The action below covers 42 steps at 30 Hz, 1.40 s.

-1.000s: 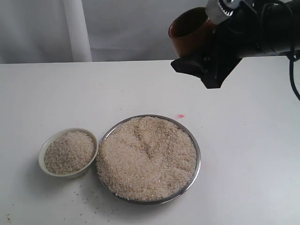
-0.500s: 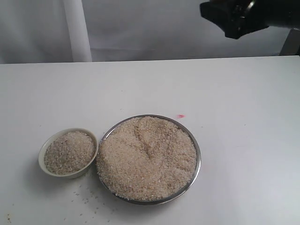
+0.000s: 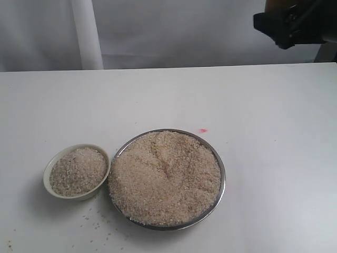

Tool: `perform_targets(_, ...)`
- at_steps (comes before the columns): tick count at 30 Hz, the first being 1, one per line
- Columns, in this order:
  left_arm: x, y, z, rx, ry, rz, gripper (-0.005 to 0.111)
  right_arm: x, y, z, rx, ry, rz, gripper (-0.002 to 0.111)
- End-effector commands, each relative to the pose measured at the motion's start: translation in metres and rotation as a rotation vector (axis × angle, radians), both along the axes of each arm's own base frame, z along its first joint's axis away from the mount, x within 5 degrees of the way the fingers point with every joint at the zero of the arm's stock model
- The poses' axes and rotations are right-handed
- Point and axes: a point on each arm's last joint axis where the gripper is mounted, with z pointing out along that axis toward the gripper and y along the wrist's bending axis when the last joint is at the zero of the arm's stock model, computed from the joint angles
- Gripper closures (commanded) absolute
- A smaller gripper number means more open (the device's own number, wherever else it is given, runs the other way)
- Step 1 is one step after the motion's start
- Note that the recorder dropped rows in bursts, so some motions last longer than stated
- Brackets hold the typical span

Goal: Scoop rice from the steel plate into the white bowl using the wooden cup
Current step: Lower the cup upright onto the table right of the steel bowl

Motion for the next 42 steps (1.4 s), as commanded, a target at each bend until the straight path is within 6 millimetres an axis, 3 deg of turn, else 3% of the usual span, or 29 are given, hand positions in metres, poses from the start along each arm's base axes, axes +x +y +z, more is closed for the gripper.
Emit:
perform_targets(1,0.0,0.0,0.002,-0.006,-0.013,-0.004,0.107,0.007,-0.016,0.016,0.015,0.032,-0.075,0.108)
perform_targets(8,0.0,0.0,0.002,-0.006,-0.013,-0.004,0.107,0.011,-0.036,0.032,-0.059,0.034,-0.26,0.108)
perform_targets(21,0.0,0.0,0.002,-0.006,-0.013,-0.004,0.107,0.006,-0.053,0.02,-0.157,0.062,-0.448,0.108)
perform_targets(29,0.0,0.0,0.002,-0.006,-0.013,-0.004,0.107,0.011,-0.02,0.033,-0.139,-0.109,-0.446,0.108)
perform_targets(34,0.0,0.0,0.002,-0.006,-0.013,-0.004,0.107,0.018,-0.008,0.014,-0.079,-0.167,-0.454,0.108)
perform_targets(42,0.0,0.0,0.002,-0.006,-0.013,-0.004,0.107,0.033,-0.007,-0.021,-0.012,-0.086,-0.482,0.108)
